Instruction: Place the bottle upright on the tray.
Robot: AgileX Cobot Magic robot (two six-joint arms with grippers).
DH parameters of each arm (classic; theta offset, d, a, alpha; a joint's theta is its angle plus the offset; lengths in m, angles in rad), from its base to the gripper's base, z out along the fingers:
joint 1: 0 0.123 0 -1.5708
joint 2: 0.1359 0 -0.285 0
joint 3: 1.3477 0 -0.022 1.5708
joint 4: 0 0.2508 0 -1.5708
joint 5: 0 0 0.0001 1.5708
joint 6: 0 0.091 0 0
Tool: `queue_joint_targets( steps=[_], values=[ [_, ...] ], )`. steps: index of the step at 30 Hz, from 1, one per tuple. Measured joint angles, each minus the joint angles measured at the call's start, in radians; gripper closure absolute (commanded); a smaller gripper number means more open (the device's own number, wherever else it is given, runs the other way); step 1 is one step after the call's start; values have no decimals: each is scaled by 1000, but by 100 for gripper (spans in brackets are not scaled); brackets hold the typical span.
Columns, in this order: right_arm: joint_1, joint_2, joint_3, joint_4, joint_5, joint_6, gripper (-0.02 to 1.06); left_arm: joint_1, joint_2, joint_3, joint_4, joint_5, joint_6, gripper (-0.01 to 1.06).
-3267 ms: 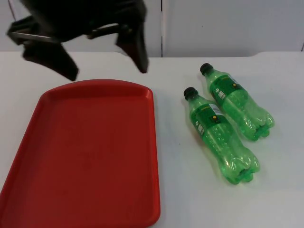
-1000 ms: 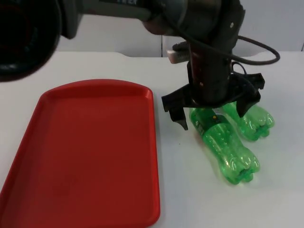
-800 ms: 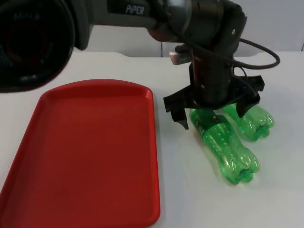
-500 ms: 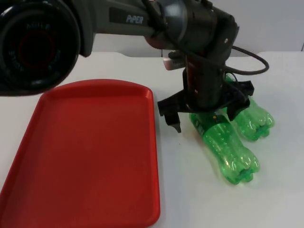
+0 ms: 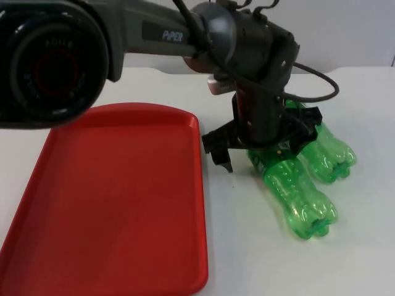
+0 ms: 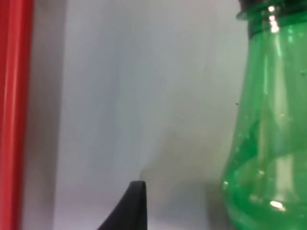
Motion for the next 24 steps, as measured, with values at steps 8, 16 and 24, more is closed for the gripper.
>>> queue_joint_targets(
  steps=[8, 16, 24],
  values=[
    [0, 0, 0, 0, 0, 0, 9, 0, 12, -3, 7, -7, 0, 0],
    [0, 0, 0, 0, 0, 0, 9, 0, 14, -6, 11, -12, 2, 14],
    [0, 0, 0, 0, 0, 0, 9, 0, 20, -6, 13, 21, 2, 105]
  ],
)
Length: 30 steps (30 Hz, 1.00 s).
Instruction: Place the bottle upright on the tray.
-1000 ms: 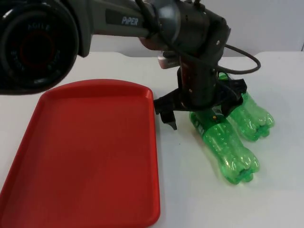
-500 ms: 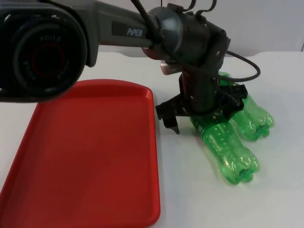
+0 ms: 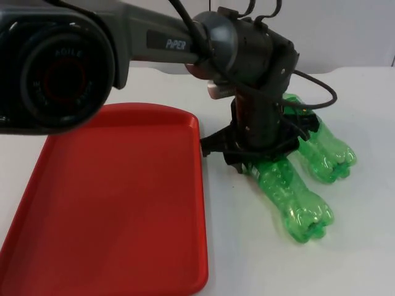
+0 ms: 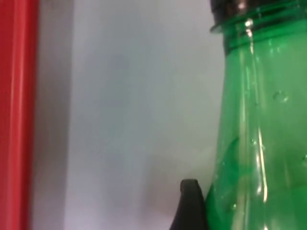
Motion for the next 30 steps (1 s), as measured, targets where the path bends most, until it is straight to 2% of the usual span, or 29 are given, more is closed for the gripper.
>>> queue_joint_targets(
  steps=[14, 22, 26, 30],
  values=[
    [0, 0, 0, 0, 0, 0, 9, 0, -80, 0, 72, 140, 2, 105],
    [0, 0, 0, 0, 0, 0, 9, 0, -185, 0, 97, 141, 2, 105],
    [0, 0, 0, 0, 0, 0, 9, -4, -252, 0, 174, 142, 2, 105],
    [0, 0, 0, 0, 0, 0, 9, -35, -367, 0, 381, 145, -20, 105]
  ],
)
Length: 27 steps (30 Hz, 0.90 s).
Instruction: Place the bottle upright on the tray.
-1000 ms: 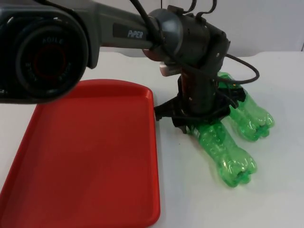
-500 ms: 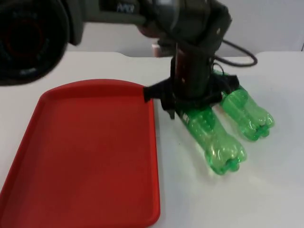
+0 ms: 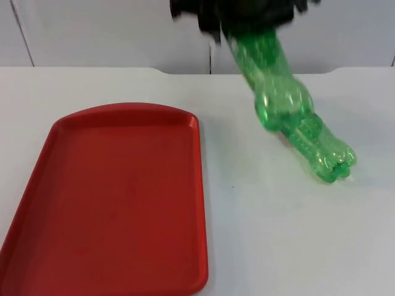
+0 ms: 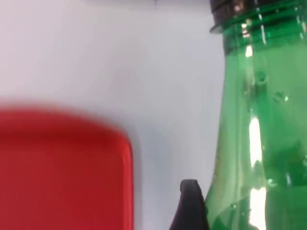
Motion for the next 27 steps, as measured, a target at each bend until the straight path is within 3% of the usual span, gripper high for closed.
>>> queue_joint_targets(
  steps=[13, 19, 27],
  values=[
    [0, 0, 0, 0, 0, 0, 9, -35, -243, 0, 418, -2, -42, 105],
    [0, 0, 0, 0, 0, 0, 9, -35, -276, 0, 474, -41, -29, 105],
    [0, 0, 0, 0, 0, 0, 9, 16, -315, 0, 439, -334, 114, 105]
  ],
)
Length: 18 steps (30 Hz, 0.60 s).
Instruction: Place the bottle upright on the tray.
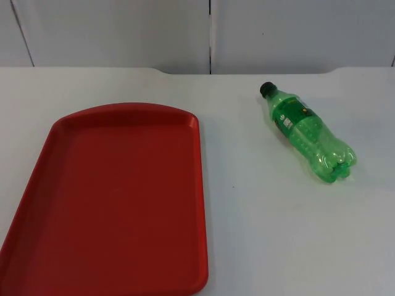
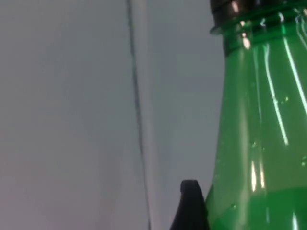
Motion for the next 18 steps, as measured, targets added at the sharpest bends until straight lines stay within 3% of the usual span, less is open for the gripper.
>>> queue_joint_targets(
  steps=[2, 9, 13, 18],
  values=[
    [0, 0, 0, 0, 0, 0, 9, 34, -12, 0, -32, -77, 50, 105],
    [0, 0, 0, 0, 0, 0, 9, 129, -25, 0, -163, -174, 238, 105],
    [0, 0, 0, 0, 0, 0, 9, 222, -25, 2, -349, -262, 440, 105],
    [0, 0, 0, 0, 0, 0, 9, 294, -25, 2, -486, -336, 568, 105]
  ],
)
